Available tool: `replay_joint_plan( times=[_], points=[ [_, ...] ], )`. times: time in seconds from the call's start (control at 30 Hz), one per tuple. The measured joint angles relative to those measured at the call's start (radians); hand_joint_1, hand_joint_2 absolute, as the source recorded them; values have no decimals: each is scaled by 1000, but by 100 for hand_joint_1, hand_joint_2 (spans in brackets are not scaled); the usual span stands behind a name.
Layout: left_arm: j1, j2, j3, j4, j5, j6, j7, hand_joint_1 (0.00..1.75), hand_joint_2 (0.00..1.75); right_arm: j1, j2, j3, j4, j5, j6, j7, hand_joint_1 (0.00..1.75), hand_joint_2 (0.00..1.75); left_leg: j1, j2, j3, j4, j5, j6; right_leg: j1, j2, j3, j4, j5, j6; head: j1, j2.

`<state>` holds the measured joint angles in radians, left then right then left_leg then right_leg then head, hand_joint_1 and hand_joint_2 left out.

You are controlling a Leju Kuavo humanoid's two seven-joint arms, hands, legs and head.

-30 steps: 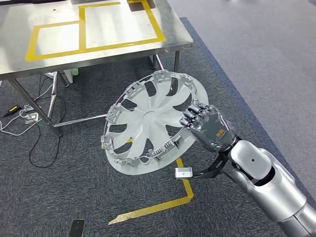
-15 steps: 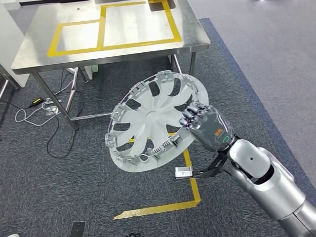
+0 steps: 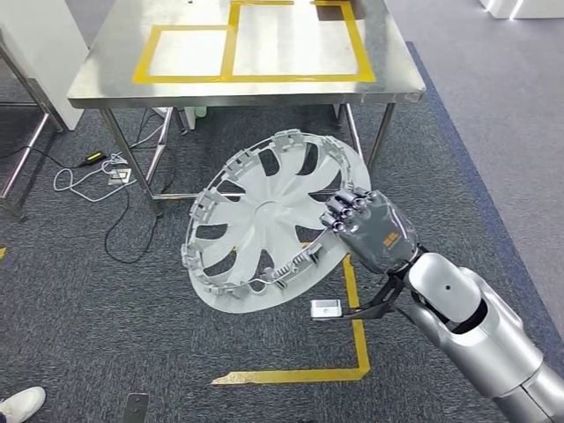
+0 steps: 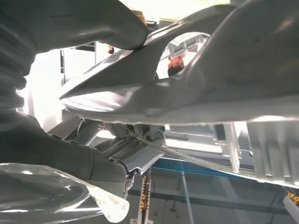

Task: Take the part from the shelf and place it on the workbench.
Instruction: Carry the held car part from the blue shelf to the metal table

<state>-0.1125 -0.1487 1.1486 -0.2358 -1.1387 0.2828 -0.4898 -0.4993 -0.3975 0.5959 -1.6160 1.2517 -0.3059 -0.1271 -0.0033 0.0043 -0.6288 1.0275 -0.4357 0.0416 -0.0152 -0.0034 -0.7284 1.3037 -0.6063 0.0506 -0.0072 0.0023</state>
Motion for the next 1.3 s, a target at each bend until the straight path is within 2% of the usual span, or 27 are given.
replay_joint_plan(
  times=[0.03,0.1,0.13,0.17,0.27,0.33,0.37,0.43,0.47,0.53,0.6,0.67,0.7,0.73,0.8,0.83,0.87,0.9,0.97,1.0,1.03,1.07,1.1,1.13,1.17,1.23,1.3],
  points=[
    [0,0,0,0,0,0,0,0,175,1,0,0,0,1,0,0,175,175,0,-5,1,1,-1,0,0,0,11,-38,34,-1,0,0],
    [0,-1,0,0,1,-1,-1,0,175,0,0,-1,1,2,1,1,175,175,-2,-11,3,3,-4,-4,1,0,68,-174,108,-6,0,0],
    [0,-1,0,0,1,-3,-2,0,175,-1,0,-2,1,2,1,1,175,175,-3,-14,2,5,-5,-7,1,0,95,-230,128,-9,-1,0],
    [0,-1,0,0,0,-6,-4,0,175,-2,0,-3,1,2,1,2,175,175,-5,-16,0,7,-6,-12,2,1,112,-263,135,-11,-2,0],
    [1,0,0,0,-2,-21,-13,0,175,-1,0,-4,0,3,0,1,175,175,-4,-17,-3,10,-8,-26,3,1,122,-279,134,-24,-2,0],
    [2,1,0,0,-4,-25,-18,0,175,-1,-1,-6,0,5,0,1,175,175,-1,-15,-15,44,-33,-38,-1,-1,125,-282,136,-36,-4,0],
    [2,2,-1,0,-4,-26,-19,0,175,-2,-1,-8,0,5,0,2,175,175,2,-14,-35,90,-60,-45,-3,-2,127,-282,135,-40,-5,0],
    [2,2,-1,0,-4,-28,-20,0,175,-2,-1,-9,0,6,0,2,175,175,6,-13,-92,219,-118,-54,-3,-2,128,-282,133,-44,-7,0],
    [3,1,-1,0,-4,-28,-20,0,175,-2,-1,-10,0,7,0,2,175,175,9,-13,-115,269,-132,-57,-3,-1,129,-282,131,-45,-7,0],
    [3,1,-1,0,-4,-28,-20,0,175,-1,-1,-10,0,9,1,1,175,175,12,-13,-127,290,-119,-59,-3,-1,133,-282,128,-44,-7,0],
    [3,1,-1,0,-5,-28,-20,0,175,-1,-1,-10,0,9,1,1,175,175,13,-12,-119,273,-102,-59,-3,0,134,-282,127,-43,-7,0],
    [3,1,-1,0,-5,-28,-20,0,175,-1,-1,-10,0,9,1,1,175,175,13,-12,-118,269,-99,-59,-3,0,135,-282,127,-43,-7,0],
    [3,2,-1,0,-5,-28,-20,0,175,-1,-1,-10,0,9,1,1,175,175,13,-12,-104,239,-83,-57,-3,0,137,-282,125,-42,-7,0],
    [3,2,-1,0,-5,-28,-20,0,175,-2,-1,-10,0,10,1,1,175,175,13,-11,-79,186,-56,-55,-3,0,140,-282,123,-40,-7,0],
    [4,2,-2,0,-5,-29,-19,0,175,-7,-1,-12,0,11,2,1,175,175,11,-11,-16,56,-20,-33,-1,-1,146,-280,118,-21,-6,0],
    [4,2,-3,0,-5,-30,-19,0,175,-10,-1,-13,0,12,2,1,175,175,10,-12,5,18,-17,-21,-1,-1,143,-271,113,-11,-4,0],
    [3,2,-4,0,-5,-31,-19,0,175,-13,-1,-14,0,12,3,1,175,175,8,-13,16,3,-26,-9,0,0,130,-247,102,-3,-2,0],
    [3,2,-5,0,-5,-31,-19,0,175,-15,-1,-15,0,12,3,1,175,175,9,-14,21,2,-28,-3,-1,1,104,-203,83,-1,0,0],
    [2,2,-6,0,-5,-34,-19,0,175,-16,-1,-16,0,12,4,1,175,175,5,-14,28,2,-36,6,0,2,27,-75,38,0,3,0],
    [2,2,-6,0,-6,-35,-19,0,175,-15,-1,-16,0,12,4,1,175,175,2,-15,33,2,-41,8,0,2,-10,-22,26,0,3,0],
    [4,1,-6,0,-6,-35,-19,0,175,-14,-1,-15,0,12,5,1,175,175,0,-16,41,2,-48,9,0,2,-34,3,30,0,3,0],
    [5,1,-6,0,-6,-35,-19,0,175,-12,-1,-15,0,12,6,1,175,175,-1,-17,52,2,-56,9,1,2,-39,-11,55,-1,3,0],
    [5,1,-6,0,-6,-35,-19,0,175,-11,-1,-15,0,12,7,1,175,175,-2,-18,63,2,-64,8,1,2,-27,-58,95,-4,3,0],
    [6,1,-6,0,-6,-35,-19,0,175,-10,-1,-16,0,12,8,1,175,175,-2,-19,75,2,-74,6,2,2,-3,-127,142,-7,3,0],
    [5,1,-6,0,-6,-35,-19,0,175,-9,-1,-16,1,12,8,1,175,175,-3,-20,85,1,-82,3,4,1,19,-188,172,-11,2,0],
    [4,1,-7,0,-6,-35,-19,0,175,-12,-1,-18,0,12,8,2,175,175,-2,-19,95,-1,-96,-8,11,2,54,-263,186,-21,-1,0],
    [2,1,-7,0,-6,-36,-19,0,175,-14,-1,-19,-2,13,8,1,175,175,-2,-18,104,1,-100,-20,14,3,74,-278,171,-33,-3,0]
  ],
)
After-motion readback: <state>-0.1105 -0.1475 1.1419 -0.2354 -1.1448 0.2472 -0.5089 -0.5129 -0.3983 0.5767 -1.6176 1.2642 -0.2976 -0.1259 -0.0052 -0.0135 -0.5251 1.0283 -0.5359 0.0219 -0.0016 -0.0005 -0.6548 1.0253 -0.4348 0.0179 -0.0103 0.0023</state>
